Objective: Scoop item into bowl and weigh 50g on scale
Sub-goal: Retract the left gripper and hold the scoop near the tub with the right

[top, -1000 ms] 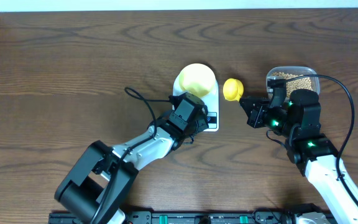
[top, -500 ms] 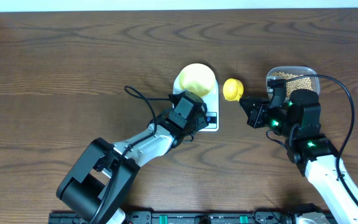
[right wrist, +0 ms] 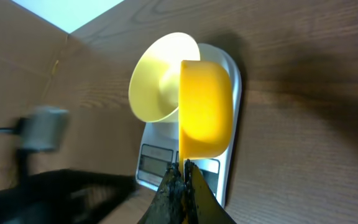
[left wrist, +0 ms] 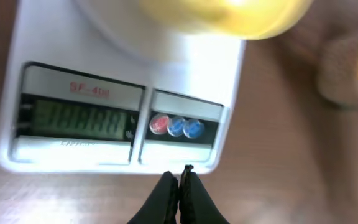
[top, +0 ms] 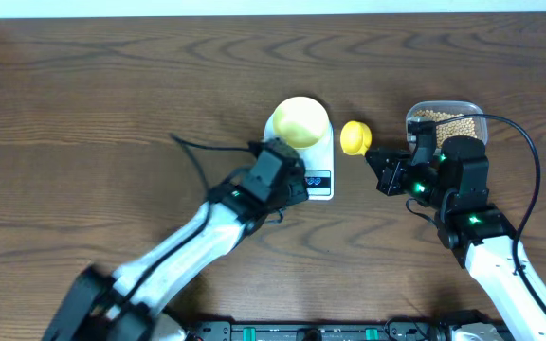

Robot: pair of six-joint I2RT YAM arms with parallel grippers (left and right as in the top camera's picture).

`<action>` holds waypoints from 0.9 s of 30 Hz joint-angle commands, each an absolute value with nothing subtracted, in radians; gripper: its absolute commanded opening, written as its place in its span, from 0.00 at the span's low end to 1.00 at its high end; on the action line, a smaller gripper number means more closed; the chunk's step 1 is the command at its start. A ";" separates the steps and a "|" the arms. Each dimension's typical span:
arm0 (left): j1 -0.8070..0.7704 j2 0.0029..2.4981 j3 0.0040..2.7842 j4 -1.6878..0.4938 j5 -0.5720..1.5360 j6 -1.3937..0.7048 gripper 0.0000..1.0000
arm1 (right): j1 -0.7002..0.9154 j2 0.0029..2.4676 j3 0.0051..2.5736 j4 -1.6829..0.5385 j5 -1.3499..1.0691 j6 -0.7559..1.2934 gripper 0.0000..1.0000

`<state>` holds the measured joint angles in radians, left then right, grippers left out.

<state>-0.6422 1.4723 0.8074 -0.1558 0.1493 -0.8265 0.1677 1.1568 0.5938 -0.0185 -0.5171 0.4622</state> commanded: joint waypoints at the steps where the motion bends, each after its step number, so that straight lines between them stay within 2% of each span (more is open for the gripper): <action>1: -0.637 1.298 0.807 -0.214 0.080 -0.621 0.07 | 0.171 1.156 0.609 -0.018 -0.477 0.447 0.01; 3: -0.617 1.213 0.807 -0.229 -0.028 -0.535 0.08 | 0.171 1.156 0.609 -0.016 -0.459 0.447 0.01; 6: -0.539 1.124 0.807 -0.227 -0.253 -0.444 0.21 | 0.171 1.156 0.609 -0.007 -0.429 0.447 0.01; 8: -0.449 1.107 0.807 -0.224 -0.331 -0.438 0.24 | 0.171 1.156 0.609 0.001 -0.379 0.447 0.01; 9: -0.403 1.111 0.807 -0.224 -0.331 -0.438 0.34 | 0.171 1.156 0.609 0.000 -0.366 0.447 0.01; 10: -0.372 1.119 0.807 -0.224 -0.331 -0.438 0.72 | 0.171 1.156 0.609 -0.006 -0.363 0.439 0.01; 11: -0.316 1.138 0.807 -0.228 -0.331 -0.438 0.99 | 0.171 1.157 0.609 -0.024 -0.365 0.409 0.01; 15: -0.236 1.188 0.807 -0.254 -0.327 -0.440 0.99 | 0.171 1.157 0.609 -0.070 -0.374 0.419 0.01; 18: -0.229 1.224 0.807 -0.253 -0.326 -0.445 1.00 | 0.171 1.157 0.609 -0.063 -0.388 0.531 0.01; 21: -0.220 1.260 0.807 -0.129 -0.332 -0.422 1.00 | 0.171 1.157 0.609 -0.056 -0.374 0.557 0.01; 23: -0.208 1.265 0.807 -0.039 -0.267 -0.297 0.99 | 0.171 1.157 0.609 -0.056 -0.364 0.556 0.01; 25: -0.193 1.264 0.815 0.030 -0.100 -0.080 1.00 | 0.171 1.157 0.609 -0.056 -0.361 0.542 0.01; 27: -0.178 1.261 0.866 -0.017 0.162 0.204 1.00 | 0.171 1.157 0.609 -0.057 -0.361 0.497 0.01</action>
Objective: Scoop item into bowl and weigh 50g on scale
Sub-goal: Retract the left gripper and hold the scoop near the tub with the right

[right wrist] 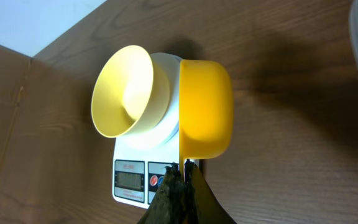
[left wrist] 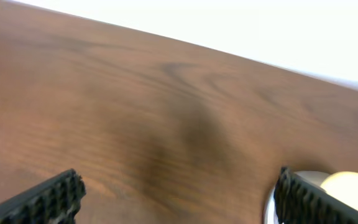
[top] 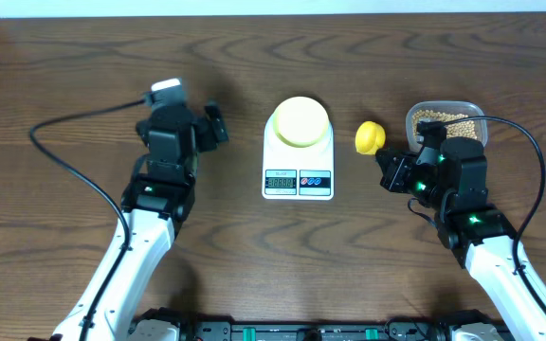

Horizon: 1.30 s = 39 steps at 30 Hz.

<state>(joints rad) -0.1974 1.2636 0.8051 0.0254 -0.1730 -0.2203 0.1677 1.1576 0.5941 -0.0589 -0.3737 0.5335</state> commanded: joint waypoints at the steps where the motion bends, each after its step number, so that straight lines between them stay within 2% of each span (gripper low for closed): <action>1: -0.173 1.258 0.896 -0.068 0.217 0.236 1.00 | 0.171 1.157 0.609 -0.057 -0.361 0.472 0.01; 4: -0.152 1.247 1.056 -0.377 0.373 0.242 1.00 | 0.171 1.157 0.609 -0.062 -0.368 0.417 0.01; 5: -0.145 1.239 1.143 -0.570 0.405 0.243 1.00 | 0.171 1.157 0.609 -0.071 -0.381 0.418 0.01; 7: -0.145 1.220 1.234 -0.791 0.406 0.242 1.00 | 0.172 1.157 0.609 -0.094 -0.413 0.418 0.01; 9: -0.145 1.188 1.285 -0.924 0.403 0.242 1.00 | 0.172 1.157 0.609 -0.120 -0.469 0.418 0.01; 15: -0.145 1.079 1.291 -1.104 0.327 0.231 1.00 | 0.171 1.157 0.609 -0.201 -0.564 0.418 0.01; 18: -0.148 1.051 1.291 -1.106 0.337 0.318 1.00 | 0.170 1.155 0.609 -0.202 -0.649 0.385 0.01; 22: -0.148 0.989 1.291 -1.107 0.496 0.567 1.00 | 0.135 1.115 0.609 -0.196 -0.735 0.358 0.01; 27: -0.148 0.983 1.264 -1.127 0.516 0.576 1.00 | 0.076 1.023 0.609 -0.221 -0.847 0.358 0.01; 32: -0.147 1.061 1.228 -1.114 0.504 0.578 1.00 | 0.061 0.920 0.609 -0.260 -0.845 0.358 0.01; 39: -0.147 1.161 1.228 -1.079 0.505 0.605 1.00 | 0.061 0.896 0.609 -0.329 -0.844 0.358 0.01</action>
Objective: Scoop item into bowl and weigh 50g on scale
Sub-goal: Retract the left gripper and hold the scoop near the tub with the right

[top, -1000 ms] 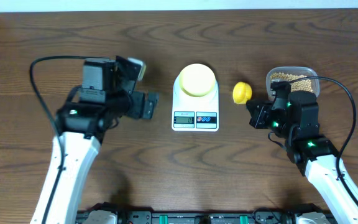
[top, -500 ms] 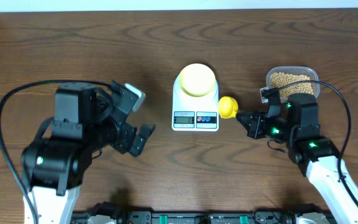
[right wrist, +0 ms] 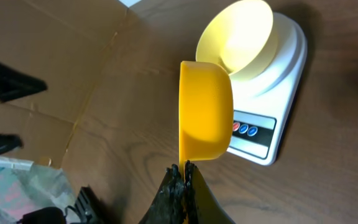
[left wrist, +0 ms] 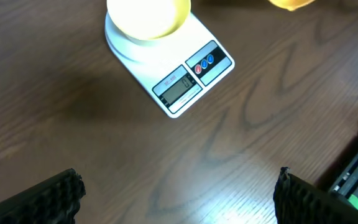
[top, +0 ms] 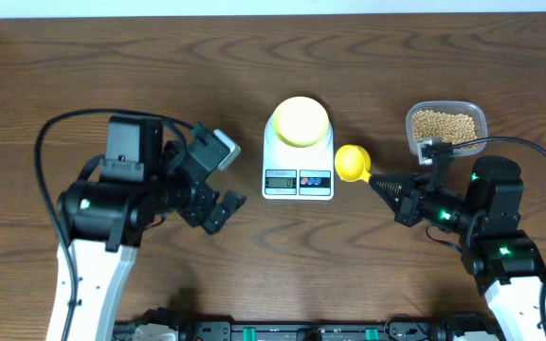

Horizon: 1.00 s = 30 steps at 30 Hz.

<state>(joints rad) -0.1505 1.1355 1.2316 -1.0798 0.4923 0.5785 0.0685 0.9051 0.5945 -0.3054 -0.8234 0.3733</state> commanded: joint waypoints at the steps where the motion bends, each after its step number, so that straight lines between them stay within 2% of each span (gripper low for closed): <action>1: -0.147 1.171 1.228 -1.080 0.505 0.606 1.00 | 0.061 0.896 0.609 -0.343 -0.844 0.358 0.01; 30: -0.147 1.176 1.228 -1.069 0.482 0.609 1.00 | 0.061 0.896 0.609 -0.397 -0.845 0.358 0.01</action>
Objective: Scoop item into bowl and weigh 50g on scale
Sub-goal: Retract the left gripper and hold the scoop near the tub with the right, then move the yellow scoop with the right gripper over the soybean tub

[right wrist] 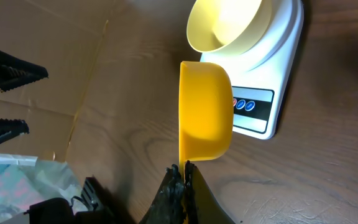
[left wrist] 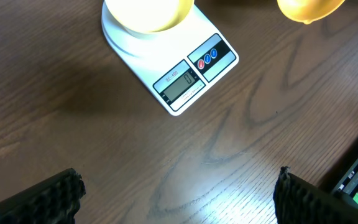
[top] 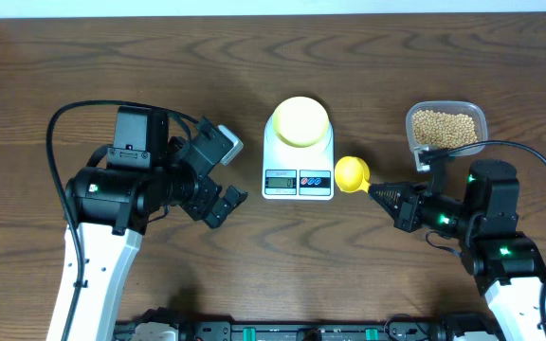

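Note:
A pale yellow bowl (top: 300, 121) sits on the white scale (top: 298, 180) at the table's middle; the scale's display (left wrist: 178, 81) reads 0. My right gripper (top: 381, 192) is shut on the handle of a yellow scoop (top: 352, 173), which hangs just right of the scale's front corner; the wrist view shows the scoop (right wrist: 205, 118) on its side in front of the bowl (right wrist: 227, 25). A clear tub of beans (top: 445, 127) stands at the right. My left gripper (top: 222, 177) is open wide, left of the scale, holding nothing.
Black cables loop from both arms over the wooden table (top: 254, 265). A black rail (top: 301, 332) runs along the front edge. Cardboard borders the far left.
The scoop in my right gripper has moved slightly down and right, off the scale's right edge. My left arm has barely shifted and stays open.
My left gripper was shut, its tip at the scale's buttons, while the right held the scoop beside the bowl. The left arm then stood away at the far left, open. The right gripper drew the scoop back from near the tub to the scale's front right corner.

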Robot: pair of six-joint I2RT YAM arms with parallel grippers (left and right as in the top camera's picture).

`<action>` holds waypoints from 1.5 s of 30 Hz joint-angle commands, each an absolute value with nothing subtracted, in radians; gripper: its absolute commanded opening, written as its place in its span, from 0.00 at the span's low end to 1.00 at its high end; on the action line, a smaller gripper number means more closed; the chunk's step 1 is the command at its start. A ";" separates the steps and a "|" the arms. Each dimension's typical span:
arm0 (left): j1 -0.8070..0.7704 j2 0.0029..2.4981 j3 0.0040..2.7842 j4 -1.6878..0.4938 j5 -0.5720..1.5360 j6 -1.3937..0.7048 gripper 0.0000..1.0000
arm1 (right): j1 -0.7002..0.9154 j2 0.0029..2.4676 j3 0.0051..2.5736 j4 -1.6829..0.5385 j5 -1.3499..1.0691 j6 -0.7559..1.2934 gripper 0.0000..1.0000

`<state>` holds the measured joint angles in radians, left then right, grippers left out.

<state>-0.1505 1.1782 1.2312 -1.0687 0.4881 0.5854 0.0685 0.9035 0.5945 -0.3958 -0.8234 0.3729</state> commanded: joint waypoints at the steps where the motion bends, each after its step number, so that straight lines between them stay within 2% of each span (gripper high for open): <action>1: -0.147 1.177 1.228 -1.069 0.482 0.609 1.00 | 0.061 0.896 0.609 -0.397 -0.845 0.358 0.01; 6: -0.147 1.177 1.228 -1.069 0.482 0.609 1.00 | 0.061 0.896 0.609 -0.397 -0.845 0.397 0.01; 13: -0.147 1.177 1.228 -1.069 0.482 0.609 1.00 | 0.061 0.896 0.609 -0.372 -0.845 0.576 0.01; 22: -0.147 1.177 1.228 -1.069 0.482 0.609 1.00 | 0.061 0.896 0.609 -0.226 -0.845 0.841 0.01; 45: -0.147 1.177 1.228 -1.069 0.482 0.609 1.00 | 0.061 0.896 0.609 -0.227 -0.818 0.820 0.01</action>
